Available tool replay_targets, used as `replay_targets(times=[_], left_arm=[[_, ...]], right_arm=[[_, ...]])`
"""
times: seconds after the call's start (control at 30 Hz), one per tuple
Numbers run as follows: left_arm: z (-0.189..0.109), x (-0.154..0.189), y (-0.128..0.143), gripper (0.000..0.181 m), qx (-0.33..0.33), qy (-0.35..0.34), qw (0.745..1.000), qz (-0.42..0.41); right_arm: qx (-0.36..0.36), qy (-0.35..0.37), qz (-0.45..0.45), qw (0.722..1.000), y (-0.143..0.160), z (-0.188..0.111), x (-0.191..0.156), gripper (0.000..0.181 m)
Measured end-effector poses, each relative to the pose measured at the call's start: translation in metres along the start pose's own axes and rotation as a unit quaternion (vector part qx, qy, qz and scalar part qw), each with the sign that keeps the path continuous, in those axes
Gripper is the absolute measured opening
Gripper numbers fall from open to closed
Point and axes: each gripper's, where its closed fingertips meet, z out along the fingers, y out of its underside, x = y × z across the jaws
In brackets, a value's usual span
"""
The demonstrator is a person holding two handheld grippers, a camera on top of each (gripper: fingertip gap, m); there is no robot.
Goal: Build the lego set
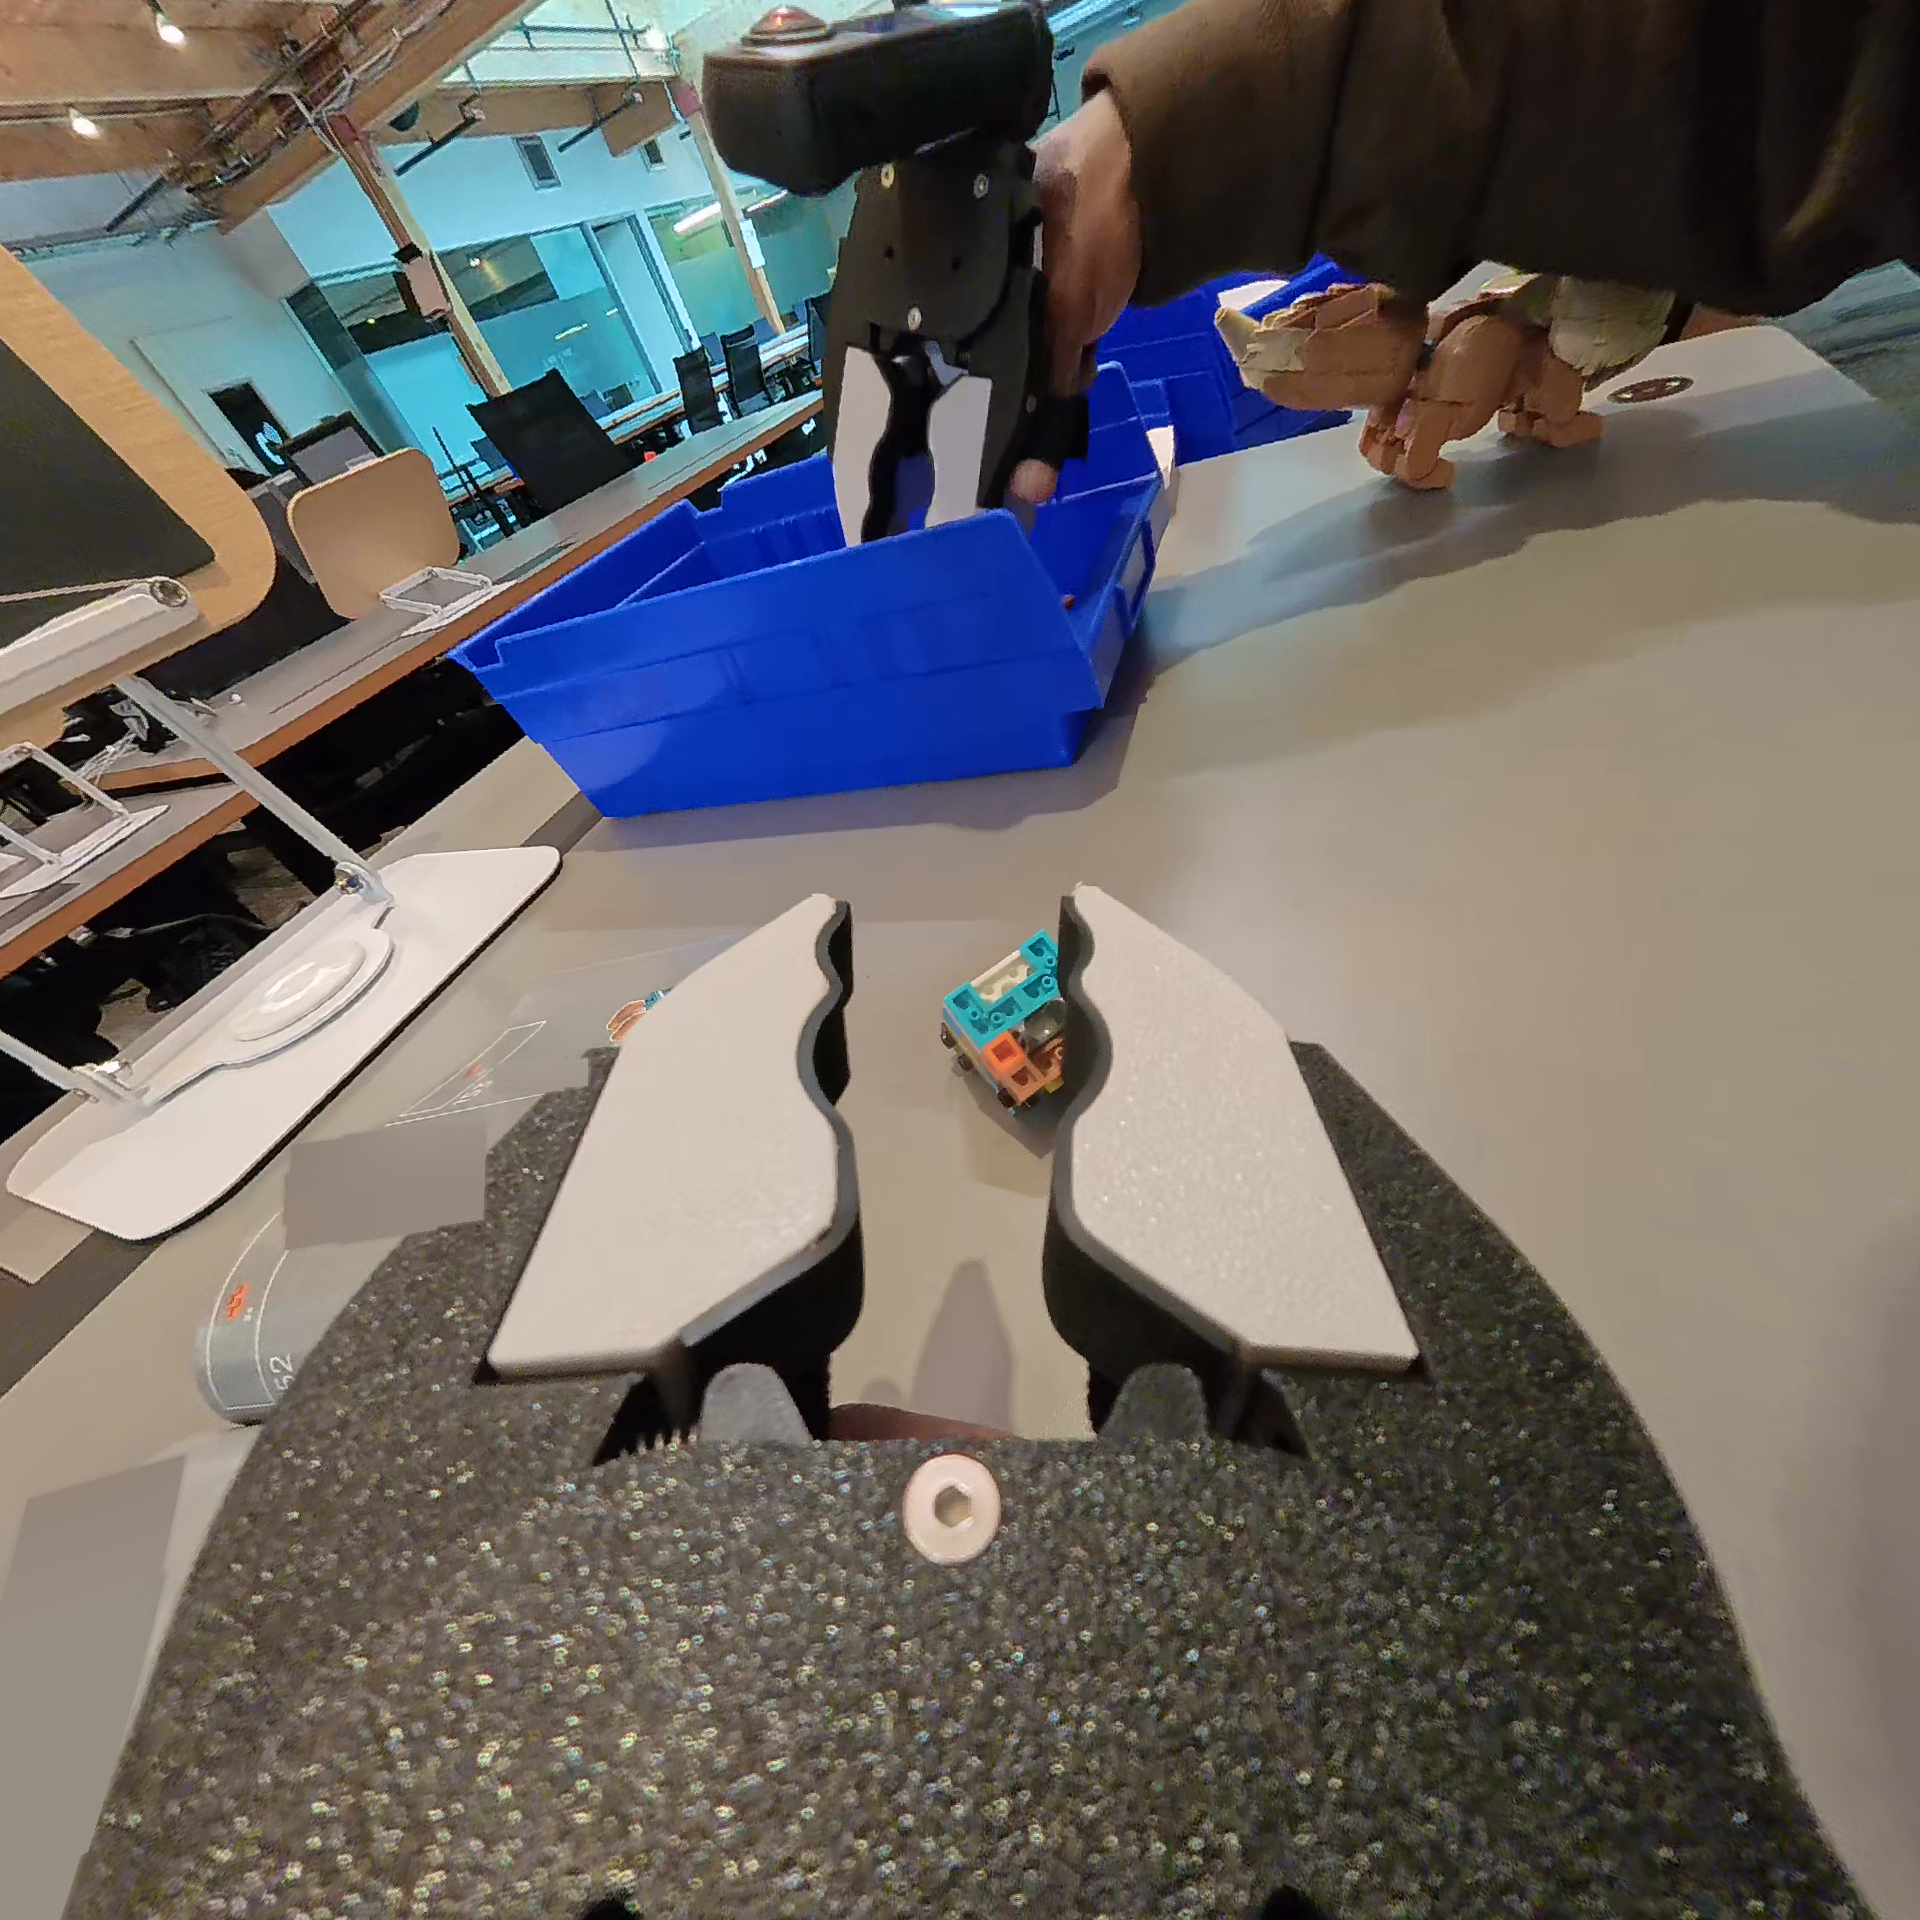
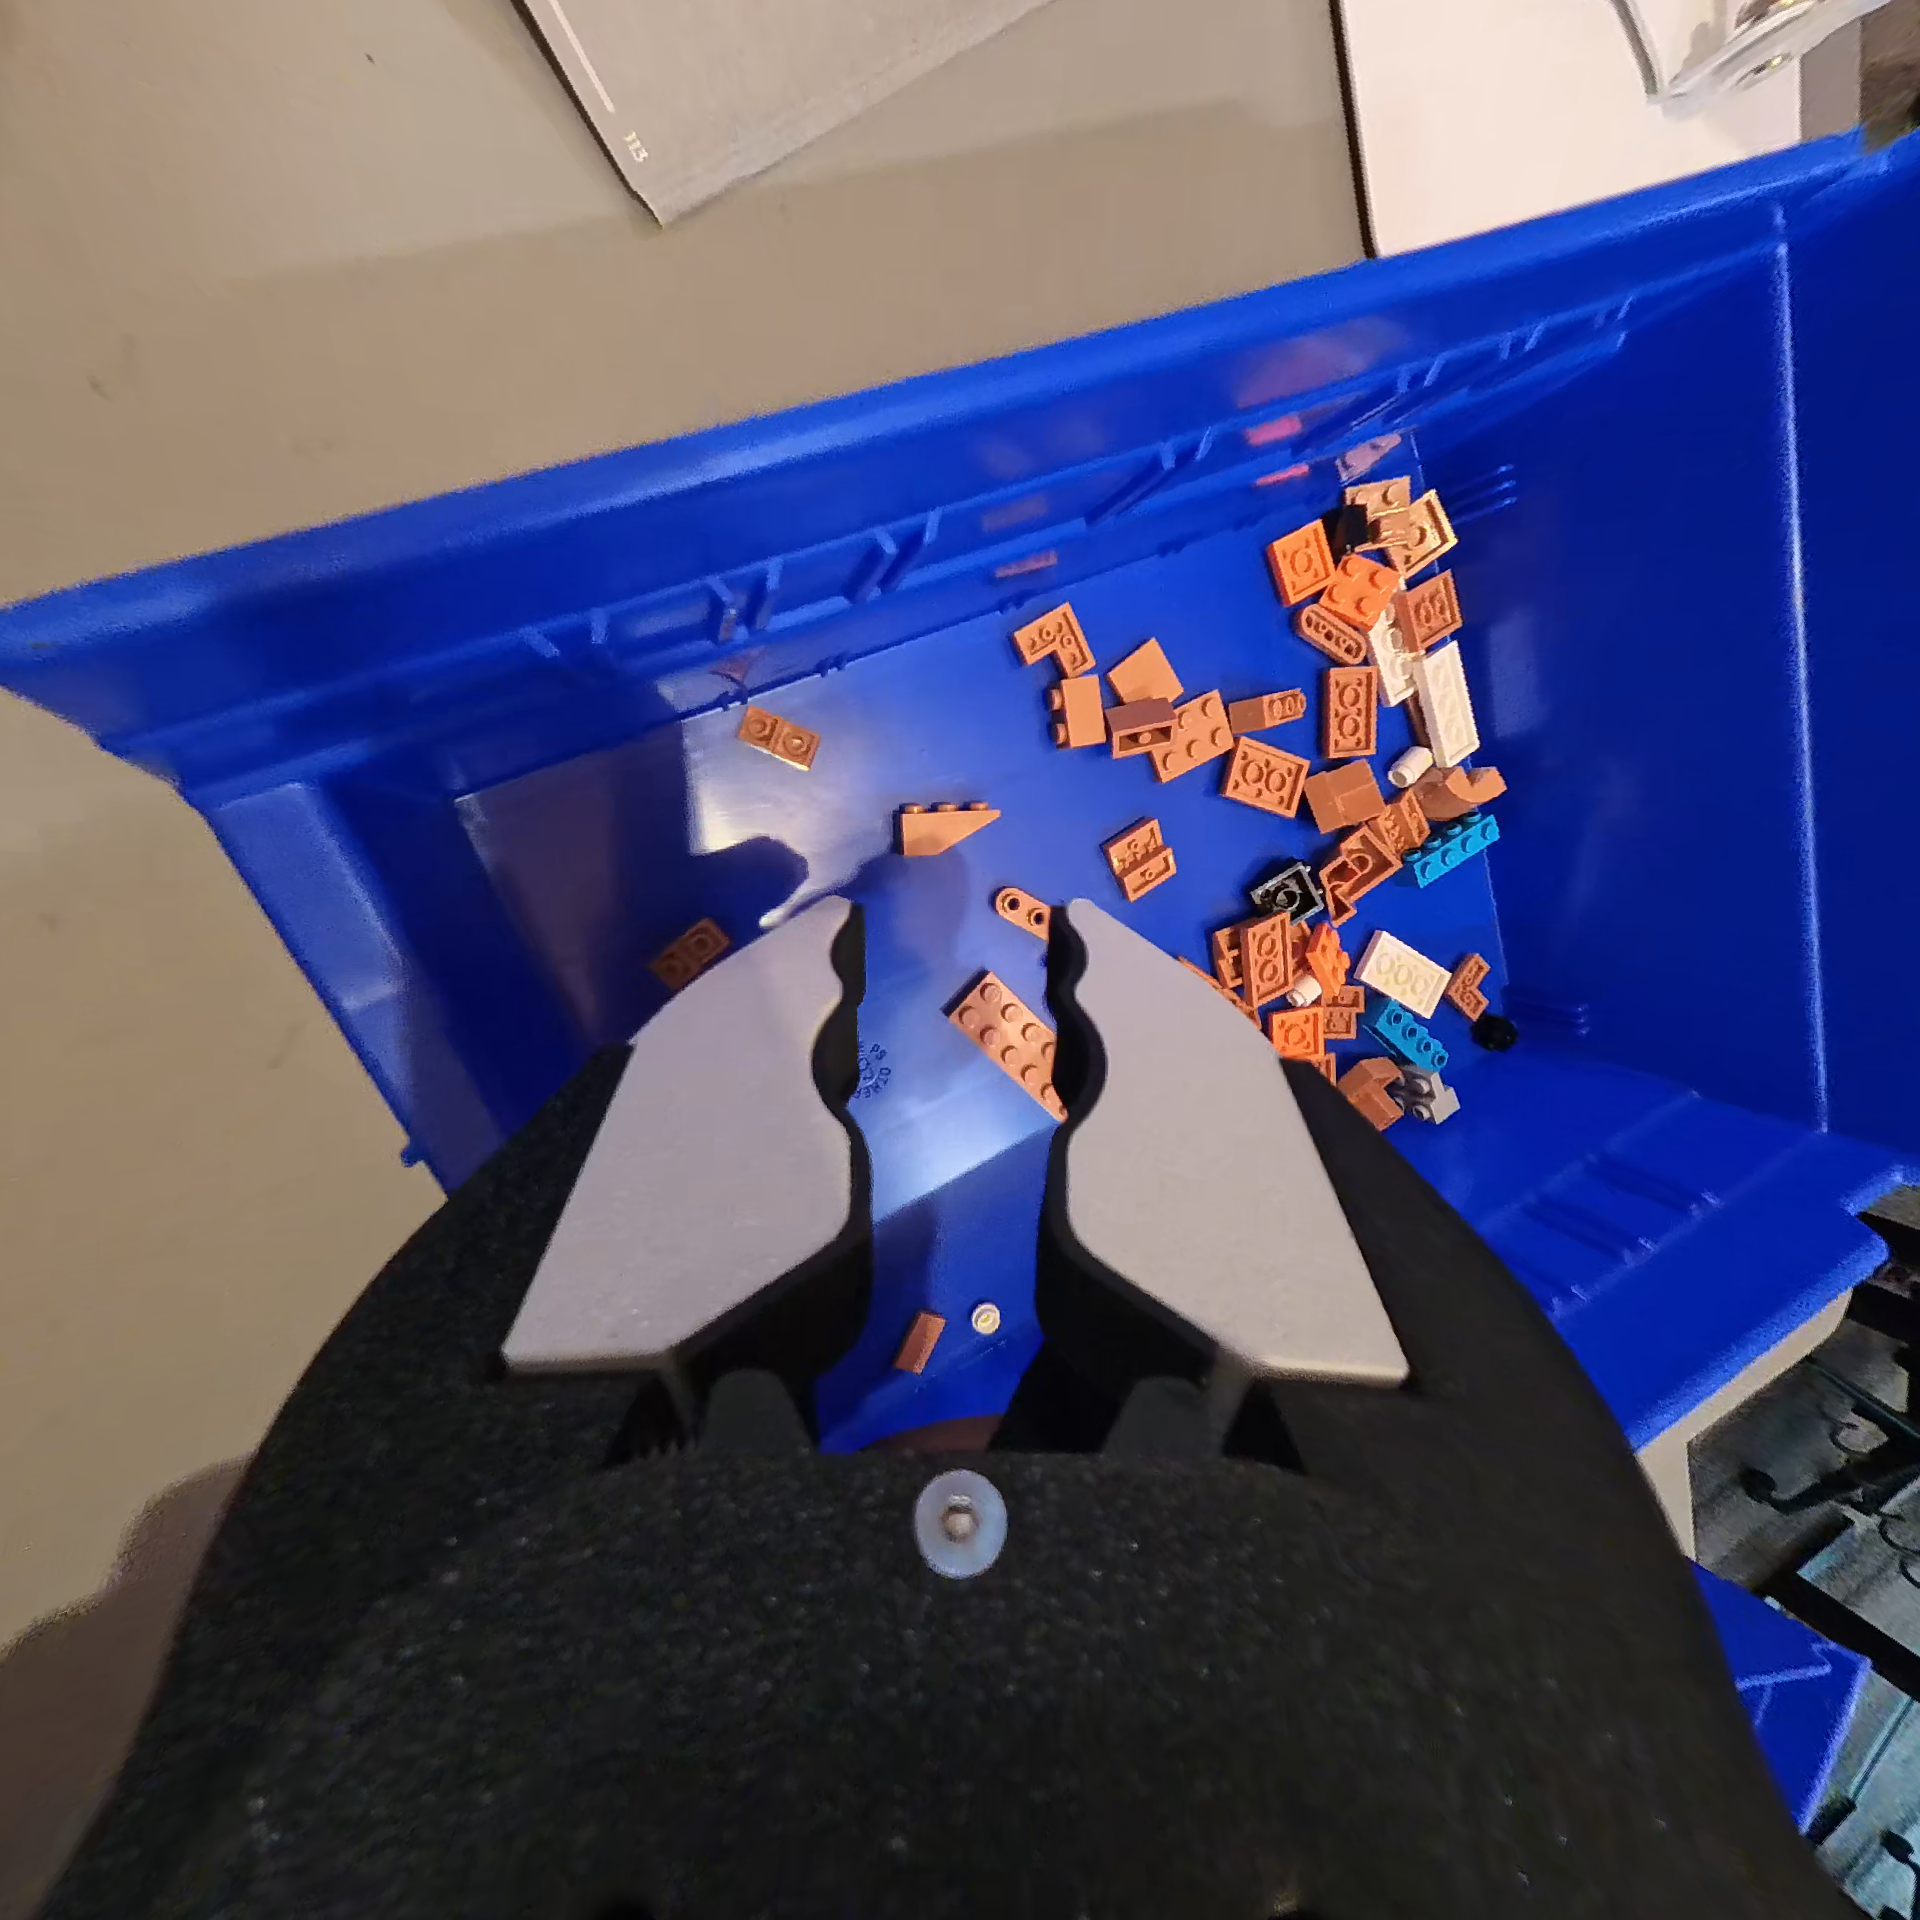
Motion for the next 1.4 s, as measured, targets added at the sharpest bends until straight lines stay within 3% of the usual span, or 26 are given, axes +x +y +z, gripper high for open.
replay_targets(times=[0.33,0.63,0.87,1.17,1.4], left_arm=[[0.001,0.003,0.0,0.038,-0.006,0.001,1.0,0.004],[0.003,0.006,0.001,0.038,-0.01,0.005,1.0,0.005],[0.003,0.004,0.003,0.038,-0.012,0.002,1.0,0.003],[0.003,0.004,0.003,0.037,-0.011,0.004,1.0,0.002],[0.003,0.004,0.003,0.037,-0.011,0.004,1.0,0.0]], right_arm=[[-0.06,0.097,0.002,0.993,-0.004,-0.015,0.022,0.032],[-0.047,-0.052,-0.006,0.998,0.005,0.021,-0.002,0.031],[-0.066,-0.075,-0.003,0.995,0.009,0.05,-0.005,0.037],[-0.051,-0.102,0.02,0.993,0.007,0.053,-0.004,0.036],[-0.045,-0.134,0.038,0.989,0.006,0.053,-0.009,0.025]])
